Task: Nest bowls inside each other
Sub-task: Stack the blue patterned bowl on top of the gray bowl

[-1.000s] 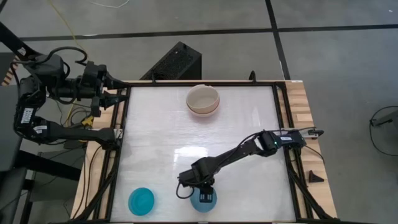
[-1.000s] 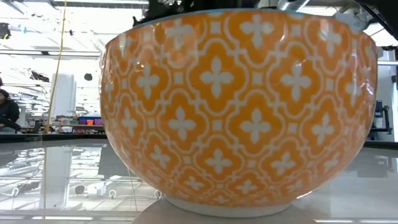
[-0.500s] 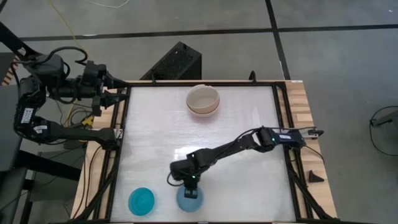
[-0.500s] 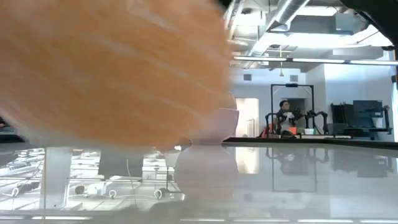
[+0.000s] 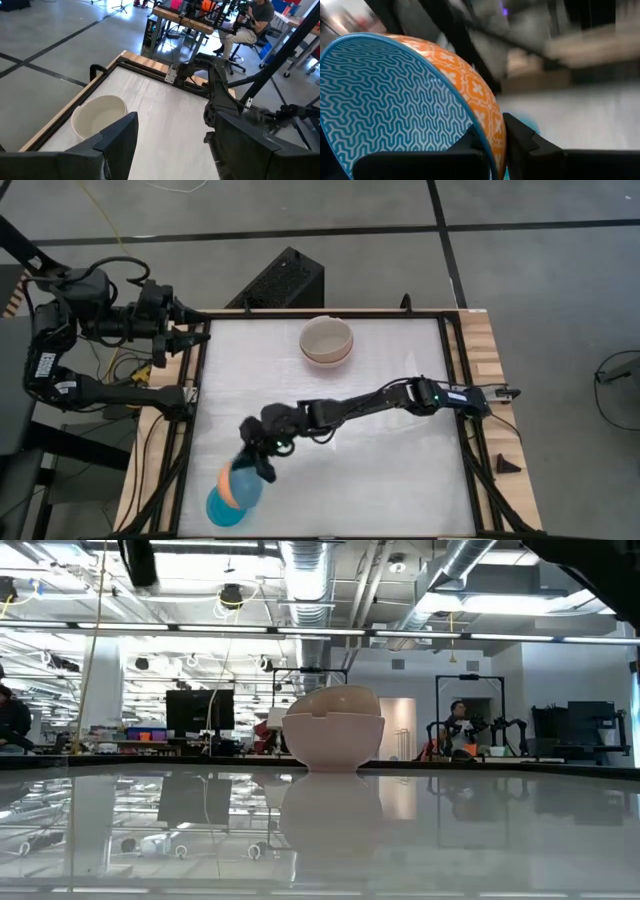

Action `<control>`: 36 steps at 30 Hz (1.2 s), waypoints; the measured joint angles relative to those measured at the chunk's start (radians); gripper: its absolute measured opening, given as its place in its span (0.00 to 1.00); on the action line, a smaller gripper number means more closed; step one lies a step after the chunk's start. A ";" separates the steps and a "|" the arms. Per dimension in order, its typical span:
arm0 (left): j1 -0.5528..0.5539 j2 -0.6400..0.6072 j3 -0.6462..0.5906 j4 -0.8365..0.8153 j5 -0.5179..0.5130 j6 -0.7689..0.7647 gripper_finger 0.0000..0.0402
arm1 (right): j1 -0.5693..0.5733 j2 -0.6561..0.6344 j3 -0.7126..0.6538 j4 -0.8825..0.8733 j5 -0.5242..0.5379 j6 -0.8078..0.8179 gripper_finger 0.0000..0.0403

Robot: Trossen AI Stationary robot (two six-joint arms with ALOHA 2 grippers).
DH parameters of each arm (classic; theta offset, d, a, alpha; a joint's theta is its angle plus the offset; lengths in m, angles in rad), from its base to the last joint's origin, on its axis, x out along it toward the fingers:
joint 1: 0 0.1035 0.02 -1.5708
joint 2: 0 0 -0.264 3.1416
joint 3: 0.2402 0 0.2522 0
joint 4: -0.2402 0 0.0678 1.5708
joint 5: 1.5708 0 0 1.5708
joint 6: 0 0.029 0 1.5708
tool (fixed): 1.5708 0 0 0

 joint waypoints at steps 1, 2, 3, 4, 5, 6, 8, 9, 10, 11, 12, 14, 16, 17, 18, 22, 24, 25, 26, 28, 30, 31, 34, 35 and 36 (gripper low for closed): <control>0.000 0.000 0.000 0.000 -0.002 0.000 0.62 | -0.006 0.000 0.000 0.073 0.002 -0.002 0.14; 0.000 0.000 0.000 -0.002 -0.008 0.000 0.62 | -0.013 -0.001 0.000 0.145 0.001 -0.002 0.14; 0.000 0.000 0.000 -0.006 -0.015 0.000 0.62 | -0.019 -0.001 0.000 0.217 0.001 -0.002 0.14; 0.000 0.000 0.000 -0.014 -0.020 0.001 0.62 | -0.026 -0.001 0.000 0.283 0.001 -0.004 0.14; 0.000 0.000 0.000 -0.020 -0.023 0.000 0.62 | -0.035 -0.001 0.000 0.339 0.000 -0.004 0.14; 0.000 0.000 0.000 -0.023 -0.024 0.000 0.62 | -0.047 -0.001 0.000 0.388 0.000 -0.004 0.14; 0.000 0.000 0.000 -0.031 -0.024 0.000 0.62 | -0.074 -0.003 0.000 0.453 0.000 -0.005 0.14; 0.000 -0.001 0.000 -0.038 -0.024 0.000 0.62 | -0.088 -0.003 0.000 0.480 0.000 -0.008 0.14; 0.000 -0.004 0.000 -0.040 -0.024 0.000 0.62 | -0.104 -0.003 0.000 0.495 -0.003 -0.008 0.14; 0.000 -0.006 0.000 -0.039 -0.024 0.001 0.62 | -0.121 -0.003 0.000 0.505 -0.014 -0.007 0.14; 0.000 -0.008 0.000 -0.037 -0.025 0.005 0.62 | -0.137 -0.003 0.000 0.507 -0.028 -0.003 0.14; 0.000 -0.018 0.000 -0.025 -0.029 0.021 0.62 | -0.169 -0.003 0.000 0.506 -0.051 -0.001 0.14; 0.000 -0.030 0.000 -0.014 -0.051 0.036 0.62 | -0.199 -0.003 -0.005 0.508 -0.066 0.006 0.14; 0.000 -0.040 0.000 -0.005 -0.061 0.045 0.62 | -0.213 -0.003 -0.011 0.508 -0.074 0.007 0.14; 0.000 -0.048 0.000 0.007 -0.072 0.055 0.62 | -0.227 -0.003 -0.016 0.508 -0.088 0.008 0.14; 0.000 -0.088 0.000 0.049 -0.138 0.085 0.62 | -0.284 -0.014 -0.020 0.446 -0.156 0.028 0.14; 0.000 -0.108 0.000 0.060 -0.163 0.091 0.62 | -0.310 -0.046 -0.020 0.358 -0.170 -0.004 0.14; 0.000 -0.116 0.001 0.060 -0.173 0.091 0.62 | -0.323 -0.069 -0.020 0.300 -0.179 -0.029 0.14; 0.000 -0.124 0.001 0.060 -0.182 0.091 0.62 | -0.336 -0.092 -0.020 0.238 -0.181 -0.056 0.14; 0.000 -0.132 0.001 0.054 -0.184 0.091 0.62 | -0.362 -0.151 -0.019 0.065 -0.183 -0.121 0.14; 0.000 -0.134 0.001 0.054 -0.183 0.090 0.62 | -0.385 -0.203 -0.019 -0.107 -0.180 -0.196 0.14; 0.000 -0.137 0.001 0.052 -0.183 0.090 0.62 | -0.395 -0.226 -0.019 -0.196 -0.172 -0.228 0.14; 0.000 -0.137 0.001 0.049 -0.183 0.103 0.62 | -0.422 -0.286 -0.019 -0.423 -0.142 -0.293 0.14; 0.000 -0.137 0.001 0.049 -0.184 0.111 0.62 | -0.430 -0.306 -0.019 -0.501 -0.129 -0.312 0.14; 0.000 -0.134 0.001 0.049 -0.184 0.120 0.62 | -0.438 -0.329 -0.019 -0.575 -0.108 -0.325 0.14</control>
